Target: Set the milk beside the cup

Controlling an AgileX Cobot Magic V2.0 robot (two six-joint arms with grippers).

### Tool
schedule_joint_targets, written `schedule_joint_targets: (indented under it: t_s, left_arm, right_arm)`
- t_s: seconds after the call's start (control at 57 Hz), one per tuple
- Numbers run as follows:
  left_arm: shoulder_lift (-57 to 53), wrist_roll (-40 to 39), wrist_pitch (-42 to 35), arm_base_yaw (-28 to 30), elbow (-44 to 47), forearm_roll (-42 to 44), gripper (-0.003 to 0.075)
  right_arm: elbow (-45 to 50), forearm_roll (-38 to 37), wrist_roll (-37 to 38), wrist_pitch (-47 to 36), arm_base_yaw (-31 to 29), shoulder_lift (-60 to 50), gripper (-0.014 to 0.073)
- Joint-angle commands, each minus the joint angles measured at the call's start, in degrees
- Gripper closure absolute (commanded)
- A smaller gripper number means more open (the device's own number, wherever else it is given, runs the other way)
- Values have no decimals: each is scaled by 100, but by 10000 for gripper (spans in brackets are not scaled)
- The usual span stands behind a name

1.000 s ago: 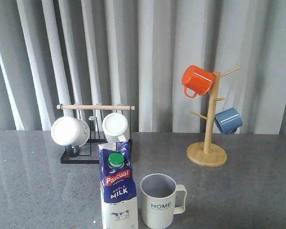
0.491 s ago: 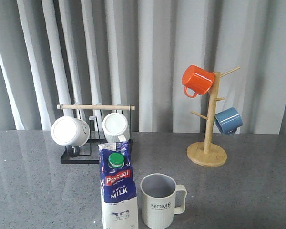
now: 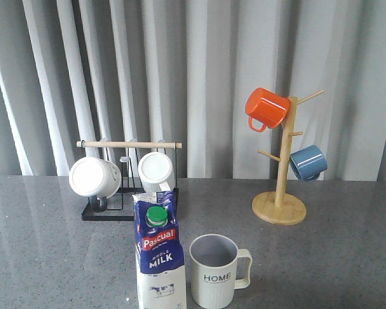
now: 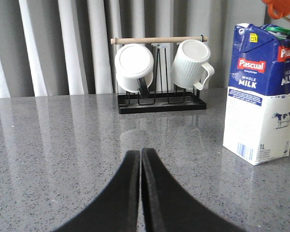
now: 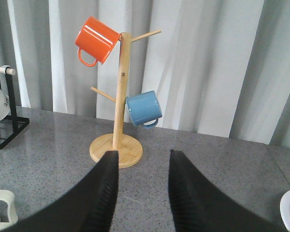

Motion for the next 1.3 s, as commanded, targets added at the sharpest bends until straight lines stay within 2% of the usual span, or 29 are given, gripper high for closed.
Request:
schedule_joint_targets:
  t_s: [0.0, 0.281, 1.281]
  left_arm:
    - [-76, -60, -415, 200, -69, -43, 727]
    - [-76, -60, -420, 675, -69, -43, 727]
    - [-59, -60, -413, 689, -81, -42, 727]
  right_arm:
    - [-153, 47, -8, -329, 9, -17, 328]
    - [-153, 47, -8, -329, 9, -17, 328]
    - [-153, 47, -8, -329, 9, -17, 328]
